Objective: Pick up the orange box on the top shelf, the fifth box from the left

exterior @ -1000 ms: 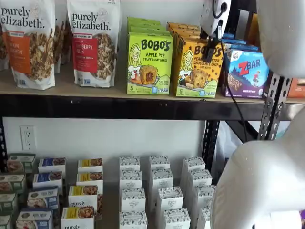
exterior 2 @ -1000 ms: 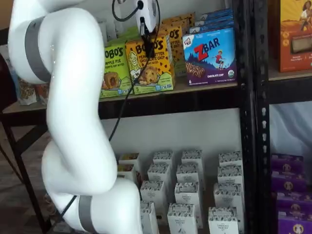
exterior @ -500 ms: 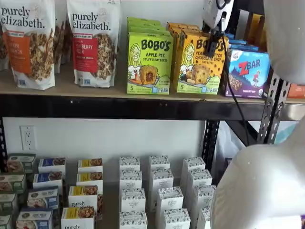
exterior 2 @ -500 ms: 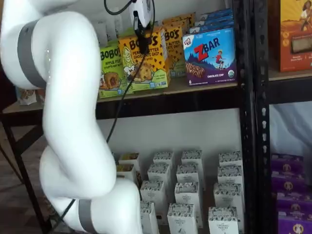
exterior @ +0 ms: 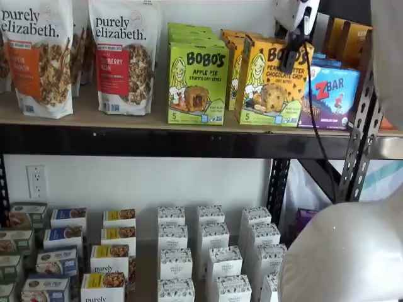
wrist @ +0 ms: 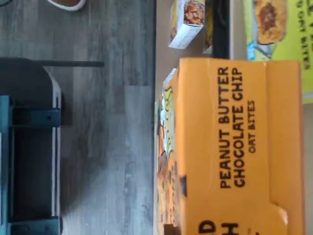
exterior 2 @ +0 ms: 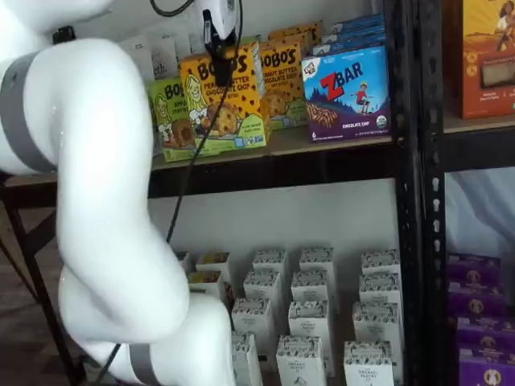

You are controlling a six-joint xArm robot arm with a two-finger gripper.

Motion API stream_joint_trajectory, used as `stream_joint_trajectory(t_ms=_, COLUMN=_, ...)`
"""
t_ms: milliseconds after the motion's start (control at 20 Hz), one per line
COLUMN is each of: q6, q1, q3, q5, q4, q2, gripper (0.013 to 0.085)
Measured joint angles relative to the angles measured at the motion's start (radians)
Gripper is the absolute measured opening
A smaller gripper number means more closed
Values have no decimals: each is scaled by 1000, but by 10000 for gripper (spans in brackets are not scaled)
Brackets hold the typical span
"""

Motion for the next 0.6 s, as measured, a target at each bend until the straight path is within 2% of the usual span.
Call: stream_joint_trajectory(t_ms=600, q6=7, q1=11, q3=156, q5=51, q4=-19, q2=-190, gripper=130)
